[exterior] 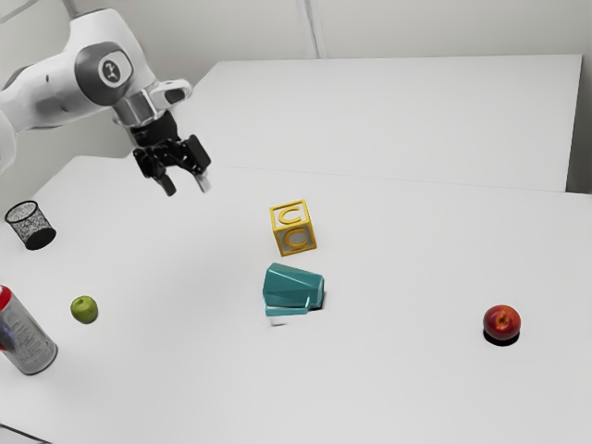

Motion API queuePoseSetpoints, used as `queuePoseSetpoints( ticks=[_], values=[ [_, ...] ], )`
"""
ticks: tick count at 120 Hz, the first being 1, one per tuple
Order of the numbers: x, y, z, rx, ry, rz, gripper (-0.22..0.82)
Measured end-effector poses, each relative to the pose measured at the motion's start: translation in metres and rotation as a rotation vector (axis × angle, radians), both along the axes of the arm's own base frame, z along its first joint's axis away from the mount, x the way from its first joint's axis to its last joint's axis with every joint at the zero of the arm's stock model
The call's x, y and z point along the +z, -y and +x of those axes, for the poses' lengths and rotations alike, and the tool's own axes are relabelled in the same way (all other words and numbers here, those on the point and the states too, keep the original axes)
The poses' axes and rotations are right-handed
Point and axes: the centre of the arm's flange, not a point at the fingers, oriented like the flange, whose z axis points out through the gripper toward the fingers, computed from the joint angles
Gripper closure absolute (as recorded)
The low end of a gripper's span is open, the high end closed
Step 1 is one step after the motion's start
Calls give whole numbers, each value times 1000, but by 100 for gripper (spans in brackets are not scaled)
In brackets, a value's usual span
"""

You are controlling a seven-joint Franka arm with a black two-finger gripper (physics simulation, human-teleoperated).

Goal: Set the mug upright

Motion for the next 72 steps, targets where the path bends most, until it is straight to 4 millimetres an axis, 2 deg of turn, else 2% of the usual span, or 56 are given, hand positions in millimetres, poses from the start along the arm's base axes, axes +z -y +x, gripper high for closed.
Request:
queuePoseSetpoints(
  ticks=[17,35,52,72],
  values=[
    [-55,7,-24,101,-39,-132,0],
    [-101,14,-35,206,-38,-247,0],
    [-138,20,-30,274,-10,-316,0],
    [-175,43,-15,277,24,-343,0]
  ],
)
